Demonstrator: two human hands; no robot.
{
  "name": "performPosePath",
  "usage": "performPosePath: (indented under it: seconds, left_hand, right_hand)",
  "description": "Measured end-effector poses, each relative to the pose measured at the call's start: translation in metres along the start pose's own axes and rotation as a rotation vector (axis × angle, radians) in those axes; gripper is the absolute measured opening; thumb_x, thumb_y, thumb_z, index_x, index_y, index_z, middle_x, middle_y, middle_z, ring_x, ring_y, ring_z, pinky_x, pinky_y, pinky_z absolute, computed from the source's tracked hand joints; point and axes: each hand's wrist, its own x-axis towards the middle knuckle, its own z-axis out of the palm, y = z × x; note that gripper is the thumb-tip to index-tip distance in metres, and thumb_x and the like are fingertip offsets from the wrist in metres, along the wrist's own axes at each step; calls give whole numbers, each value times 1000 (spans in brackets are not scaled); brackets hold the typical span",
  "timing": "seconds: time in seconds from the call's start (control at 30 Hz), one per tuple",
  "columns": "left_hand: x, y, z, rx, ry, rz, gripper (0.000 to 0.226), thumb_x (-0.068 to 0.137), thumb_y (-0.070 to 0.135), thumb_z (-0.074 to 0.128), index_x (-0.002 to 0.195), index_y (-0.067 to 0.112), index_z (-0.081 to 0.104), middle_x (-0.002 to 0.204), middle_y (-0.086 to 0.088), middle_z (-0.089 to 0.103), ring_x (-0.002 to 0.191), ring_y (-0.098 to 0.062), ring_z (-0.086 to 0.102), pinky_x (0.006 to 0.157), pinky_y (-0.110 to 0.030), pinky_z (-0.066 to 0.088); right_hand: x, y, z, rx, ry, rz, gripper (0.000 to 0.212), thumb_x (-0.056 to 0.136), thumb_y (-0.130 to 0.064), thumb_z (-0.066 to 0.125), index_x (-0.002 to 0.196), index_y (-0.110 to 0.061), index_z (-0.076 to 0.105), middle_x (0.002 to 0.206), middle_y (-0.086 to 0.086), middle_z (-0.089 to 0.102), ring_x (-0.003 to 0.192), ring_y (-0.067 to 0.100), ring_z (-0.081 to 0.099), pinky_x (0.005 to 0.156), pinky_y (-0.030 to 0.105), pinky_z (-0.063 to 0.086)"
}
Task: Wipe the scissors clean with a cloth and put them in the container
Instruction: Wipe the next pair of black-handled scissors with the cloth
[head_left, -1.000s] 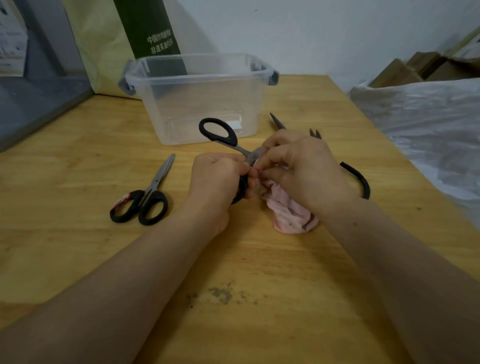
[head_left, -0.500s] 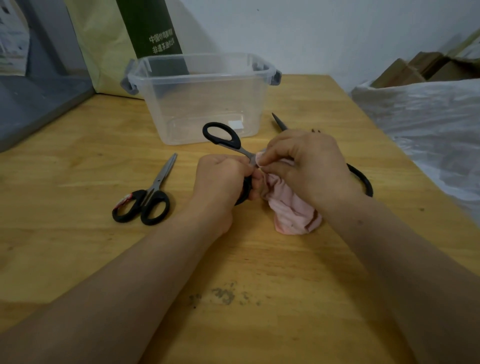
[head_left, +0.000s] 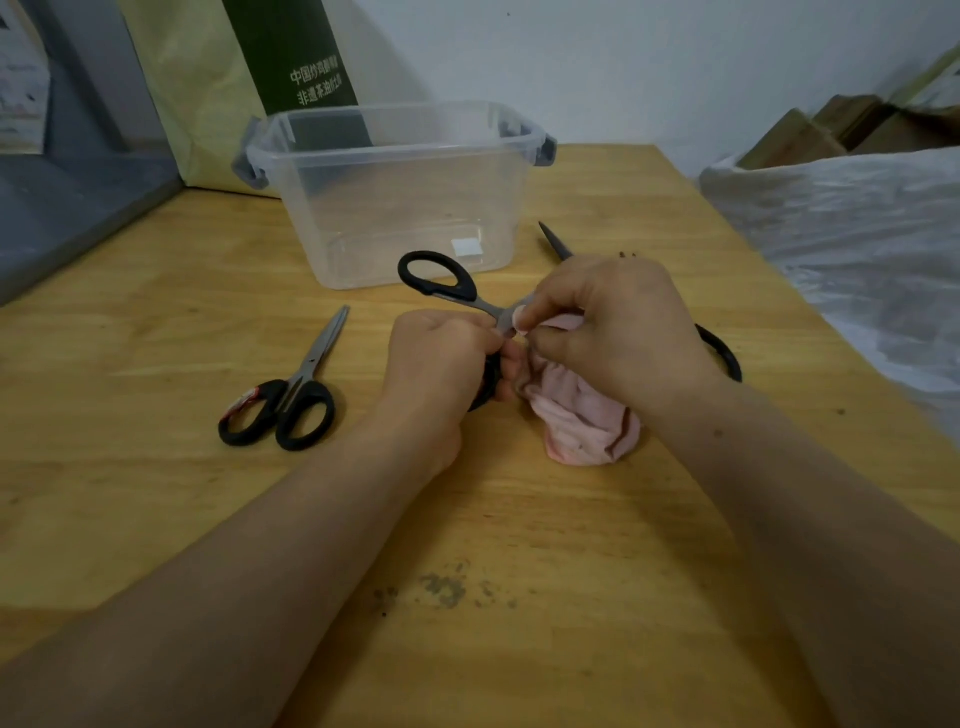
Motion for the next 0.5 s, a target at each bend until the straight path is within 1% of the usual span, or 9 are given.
performPosePath:
  seconds: [0.07, 0.1, 0.17, 0.23, 0.3, 0.37, 0.4, 0.43, 0.5]
  left_hand:
    - [2, 0, 1, -14, 4, -10, 12, 86, -8, 54, 86, 2, 58, 53, -8, 59, 40, -13, 53, 42, -21, 45]
    - [2, 0, 1, -10, 2, -5, 11, 86, -8, 53, 87, 2, 58, 55, -8, 60, 41, -13, 54, 43, -21, 45]
    - [1, 0, -1, 1, -17, 17, 12, 87, -7, 53, 82, 1, 60, 57, -9, 59, 41, -13, 53, 42, -21, 44]
    - [1, 0, -3, 21, -35, 41, 16, 86, -7, 52, 75, -1, 62, 56, -10, 58, 40, -13, 52, 42, -21, 43]
    - [2, -1, -3, 12, -16, 42, 15, 86, -7, 53, 77, 1, 61, 56, -9, 58, 41, -12, 54, 42, -21, 44]
    - [3, 0, -4, -11, 4, 26, 11, 85, -6, 55, 84, 3, 60, 56, -7, 60, 43, -12, 55, 43, -21, 45]
    - [3, 0, -3, -12, 7, 21, 10, 85, -6, 55, 86, 3, 60, 55, -6, 61, 44, -12, 55, 44, -22, 45]
    - [3, 1, -4, -11, 5, 21, 9, 85, -4, 55, 84, 3, 60, 55, -6, 61, 45, -13, 55, 44, -22, 45]
    - [5, 1, -6, -7, -11, 21, 10, 86, 3, 55, 78, 3, 62, 56, -4, 62, 48, -14, 55, 46, -24, 46]
  right_hand:
    - [-2, 1, -1, -55, 33, 52, 19, 81, -14, 68, 97, -22, 74, 104, -3, 69, 100, 15, 61, 89, 34, 48]
    - [-3, 0, -1, -50, 77, 57, 18, 82, -14, 68, 99, -21, 73, 103, -3, 69, 100, 14, 61, 88, 32, 47]
    - [-4, -3, -1, 53, 145, 9, 19, 83, -13, 68, 100, -18, 74, 102, -3, 70, 99, 13, 62, 88, 31, 47]
    - [-3, -5, 2, 83, 100, -88, 16, 82, -10, 70, 95, -16, 76, 101, 1, 69, 96, 18, 63, 87, 35, 49]
    - [-1, -2, 4, -2, 31, -113, 12, 84, -10, 67, 90, -14, 76, 102, 4, 68, 95, 23, 62, 85, 34, 47]
    - [2, 5, 4, -107, -8, -59, 14, 86, -9, 63, 90, -14, 75, 103, 4, 67, 98, 23, 60, 83, 31, 46]
    - [2, 7, 2, -96, 3, -15, 14, 86, -9, 63, 92, -15, 75, 103, 3, 68, 99, 22, 61, 85, 32, 47]
    - [1, 8, 1, -45, 32, 27, 15, 85, -9, 65, 94, -16, 75, 103, 1, 69, 98, 19, 62, 87, 33, 48]
    - [-1, 7, -1, 93, 155, 44, 15, 82, -10, 70, 94, -16, 75, 99, -1, 69, 96, 15, 62, 88, 34, 48]
